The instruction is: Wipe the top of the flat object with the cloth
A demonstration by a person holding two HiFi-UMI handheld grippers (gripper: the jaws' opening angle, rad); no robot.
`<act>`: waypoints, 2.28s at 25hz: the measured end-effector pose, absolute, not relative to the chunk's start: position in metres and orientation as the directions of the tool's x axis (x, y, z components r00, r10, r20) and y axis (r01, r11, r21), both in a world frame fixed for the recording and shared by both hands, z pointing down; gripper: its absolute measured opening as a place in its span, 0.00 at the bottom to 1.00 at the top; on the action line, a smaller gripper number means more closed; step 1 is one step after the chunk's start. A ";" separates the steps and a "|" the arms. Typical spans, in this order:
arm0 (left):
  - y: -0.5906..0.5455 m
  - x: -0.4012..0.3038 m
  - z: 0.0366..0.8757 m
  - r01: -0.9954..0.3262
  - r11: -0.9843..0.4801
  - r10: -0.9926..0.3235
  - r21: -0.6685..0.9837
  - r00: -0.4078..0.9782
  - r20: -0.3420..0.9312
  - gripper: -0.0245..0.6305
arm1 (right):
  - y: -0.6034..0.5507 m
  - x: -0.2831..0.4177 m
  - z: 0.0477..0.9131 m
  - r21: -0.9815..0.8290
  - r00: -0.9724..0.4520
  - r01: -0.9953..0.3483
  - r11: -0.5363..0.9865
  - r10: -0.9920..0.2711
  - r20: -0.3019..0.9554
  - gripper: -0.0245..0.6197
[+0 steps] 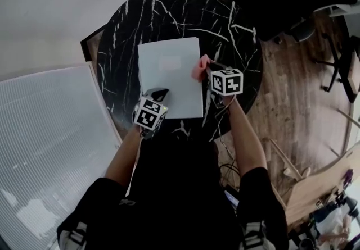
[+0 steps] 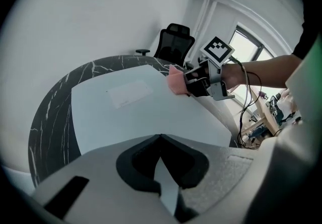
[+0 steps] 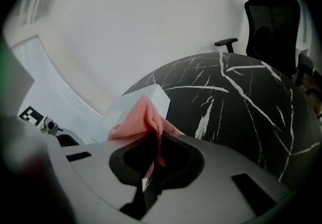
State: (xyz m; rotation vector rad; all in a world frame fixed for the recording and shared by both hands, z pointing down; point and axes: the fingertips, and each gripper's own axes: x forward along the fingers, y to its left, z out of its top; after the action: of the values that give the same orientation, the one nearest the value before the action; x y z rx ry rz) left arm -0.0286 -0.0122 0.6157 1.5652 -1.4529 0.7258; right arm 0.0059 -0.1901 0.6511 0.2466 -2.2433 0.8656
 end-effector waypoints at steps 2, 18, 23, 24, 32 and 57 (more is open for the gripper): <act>-0.013 -0.030 0.616 -0.973 0.075 -0.487 0.216 0.153 0.860 0.04 | -0.196 0.000 0.650 -0.504 -0.730 -0.404 0.763 0.063 0.681 0.05; -0.013 -0.032 0.618 -0.946 0.146 -0.449 0.289 0.197 0.872 0.04 | -0.217 -0.027 0.649 -0.388 -0.701 -0.379 0.840 0.014 0.713 0.05; -0.014 -0.033 0.617 -0.953 0.103 -0.431 0.284 0.215 0.877 0.04 | -0.228 -0.037 0.642 -0.355 -0.695 -0.383 0.853 -0.013 0.719 0.05; -0.014 -0.033 0.616 -0.952 0.107 -0.430 0.287 0.216 0.877 0.04 | -0.229 -0.039 0.642 -0.351 -0.694 -0.385 0.854 -0.017 0.720 0.05; -0.016 -0.034 0.616 -0.929 0.085 -0.374 0.359 0.304 0.876 0.04 | -0.234 -0.046 0.639 -0.305 -0.681 -0.350 0.886 -0.017 0.732 0.05; -0.021 -0.043 0.600 -0.922 0.023 -0.342 0.387 0.356 0.870 0.04 | -0.254 -0.076 0.623 -0.185 -0.574 -0.002 0.983 0.150 0.805 0.05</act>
State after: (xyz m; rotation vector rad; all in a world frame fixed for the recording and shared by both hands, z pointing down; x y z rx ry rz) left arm -0.0429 -0.0209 0.5995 1.5371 -1.1836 0.6726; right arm -0.0764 -0.2539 0.6230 -0.1029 -2.1744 0.2041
